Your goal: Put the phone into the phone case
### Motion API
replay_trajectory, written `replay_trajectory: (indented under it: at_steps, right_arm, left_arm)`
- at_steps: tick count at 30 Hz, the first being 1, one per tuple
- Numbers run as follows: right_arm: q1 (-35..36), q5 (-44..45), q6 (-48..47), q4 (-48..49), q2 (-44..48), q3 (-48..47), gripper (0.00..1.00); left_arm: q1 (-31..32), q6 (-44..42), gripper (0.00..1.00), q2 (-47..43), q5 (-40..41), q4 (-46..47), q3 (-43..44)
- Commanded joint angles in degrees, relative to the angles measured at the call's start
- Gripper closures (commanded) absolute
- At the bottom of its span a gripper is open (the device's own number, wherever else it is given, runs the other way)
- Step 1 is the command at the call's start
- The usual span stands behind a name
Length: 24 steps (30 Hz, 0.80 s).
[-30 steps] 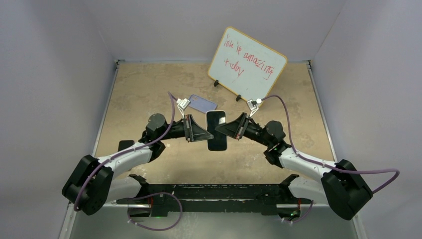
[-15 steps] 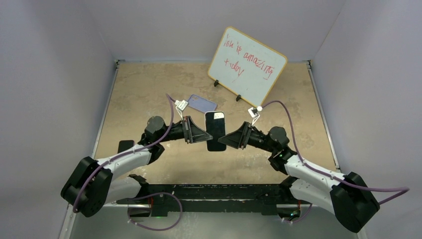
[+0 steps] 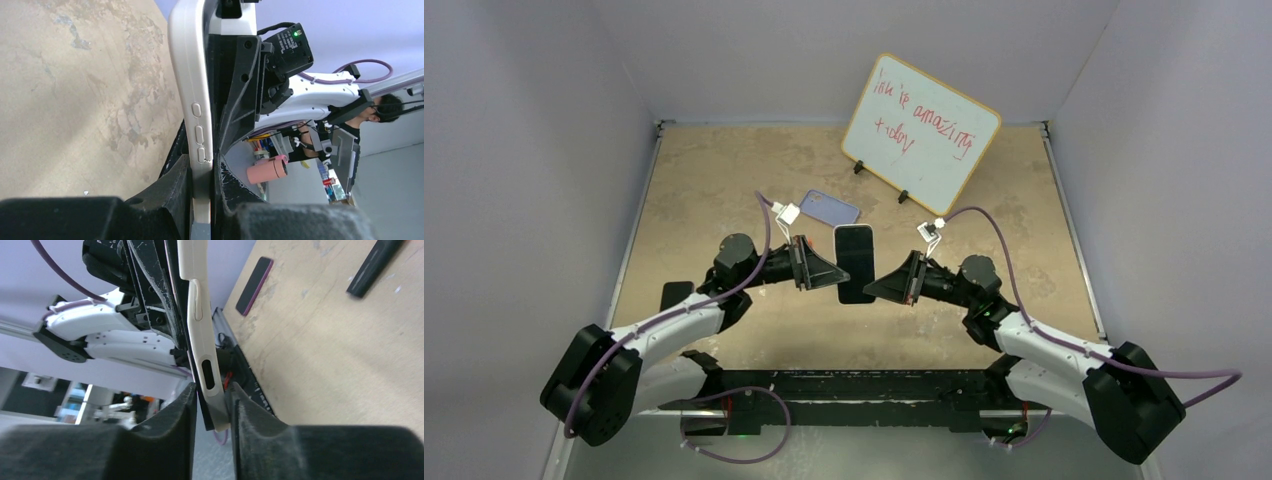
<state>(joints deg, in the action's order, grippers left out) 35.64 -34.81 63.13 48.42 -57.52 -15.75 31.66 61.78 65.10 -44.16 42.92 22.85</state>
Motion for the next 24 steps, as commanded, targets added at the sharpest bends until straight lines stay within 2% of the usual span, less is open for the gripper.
replay_trajectory:
  at_steps: [1,5,9,13,14,15,19,22,24]
  right_arm:
    - [0.33,-2.99,3.01,3.07,-0.51,0.37,0.86]
    - [0.33,-2.50,5.23,3.52,0.16,0.05,1.00]
    - [0.31,-1.01,7.26,3.88,1.12,0.14,1.00]
    - [0.37,-0.17,6.09,3.62,1.82,0.23,1.00]
    - [0.32,-0.19,5.05,3.29,2.15,0.15,0.95]
    - [0.35,-0.11,4.13,2.42,2.63,-0.08,0.84]
    - [0.31,0.27,-0.01,-3.21,5.95,-2.48,0.51]
    - [0.32,1.76,-4.20,-11.78,8.13,-5.58,0.34]
    - [0.32,2.88,-5.94,-15.11,9.19,-7.27,0.28]
  left_arm:
    - [0.18,-6.84,1.00,-3.14,2.58,-3.53,2.89]
    - [0.24,-13.10,1.00,-4.32,3.87,-12.10,4.78]
    - [0.24,-15.76,1.00,-5.22,3.87,-15.28,5.71]
    - [0.24,-14.30,1.00,-5.18,0.22,-12.40,5.49]
    - [0.20,-13.78,1.00,-5.11,-1.29,-11.15,5.32]
    - [0.22,-13.38,1.00,-5.02,-3.21,-10.12,5.09]
    - [0.24,-12.69,1.00,-4.78,-7.18,-7.89,4.74]
    - [0.24,-11.91,1.00,-4.68,-9.97,-6.16,4.75]
    - [0.24,-11.25,1.00,-4.72,-12.15,-4.25,4.59]
